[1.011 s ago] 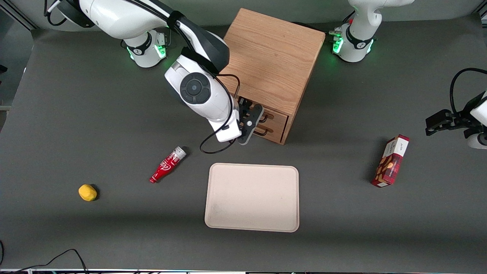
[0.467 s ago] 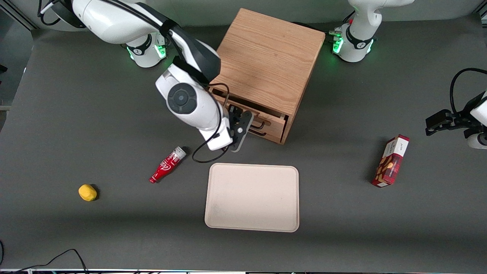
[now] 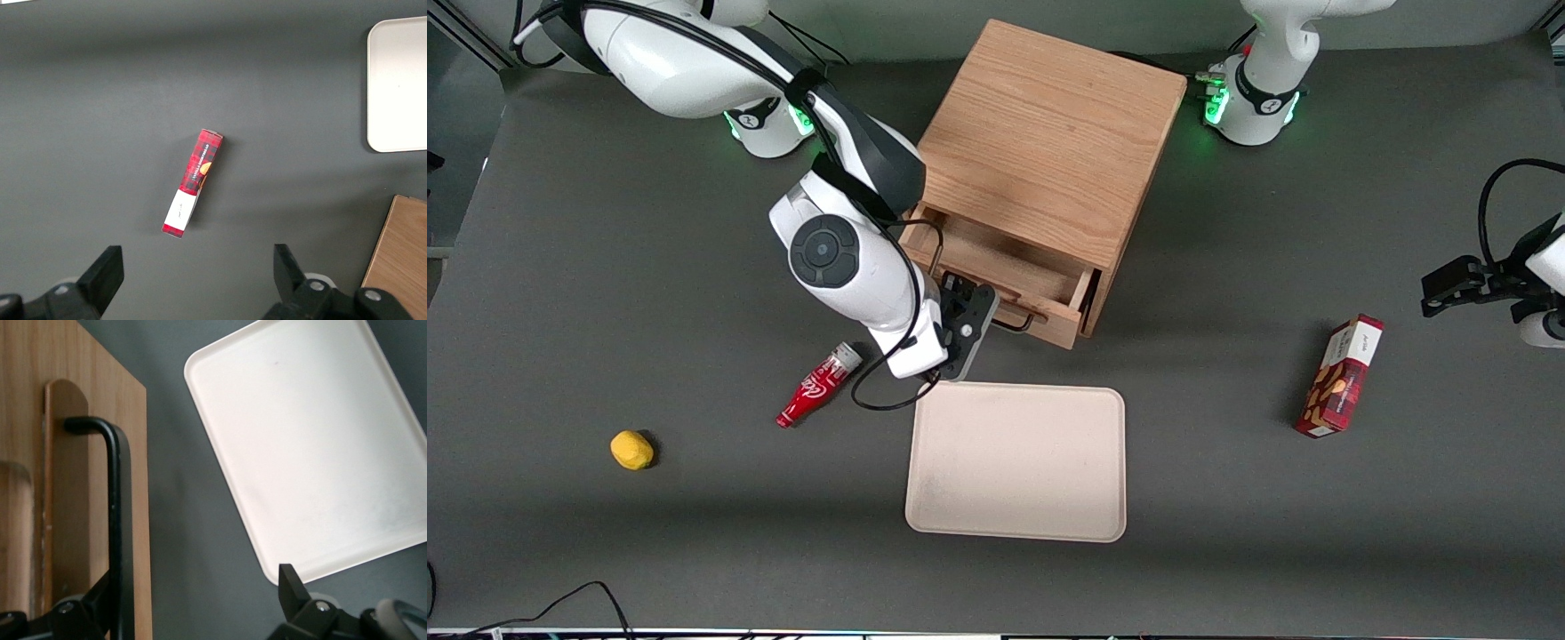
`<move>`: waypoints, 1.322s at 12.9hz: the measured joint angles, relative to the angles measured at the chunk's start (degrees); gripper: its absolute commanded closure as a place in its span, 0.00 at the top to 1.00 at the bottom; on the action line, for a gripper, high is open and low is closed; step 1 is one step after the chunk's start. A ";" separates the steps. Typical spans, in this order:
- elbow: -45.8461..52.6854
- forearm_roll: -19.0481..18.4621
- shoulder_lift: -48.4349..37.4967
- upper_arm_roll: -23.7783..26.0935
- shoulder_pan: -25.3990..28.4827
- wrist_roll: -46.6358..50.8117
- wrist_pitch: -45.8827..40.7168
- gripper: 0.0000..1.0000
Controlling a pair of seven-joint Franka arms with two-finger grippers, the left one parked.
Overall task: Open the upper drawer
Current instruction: 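Pull the upper drawer outward from the cabinet with the right gripper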
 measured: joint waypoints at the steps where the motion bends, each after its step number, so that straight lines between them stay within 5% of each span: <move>1: 1.49 -0.56 1.12 -0.05 0.11 0.00 0.14 1.00; 17: 10.59 -1.61 5.75 -5.11 -0.27 -8.40 0.37 1.00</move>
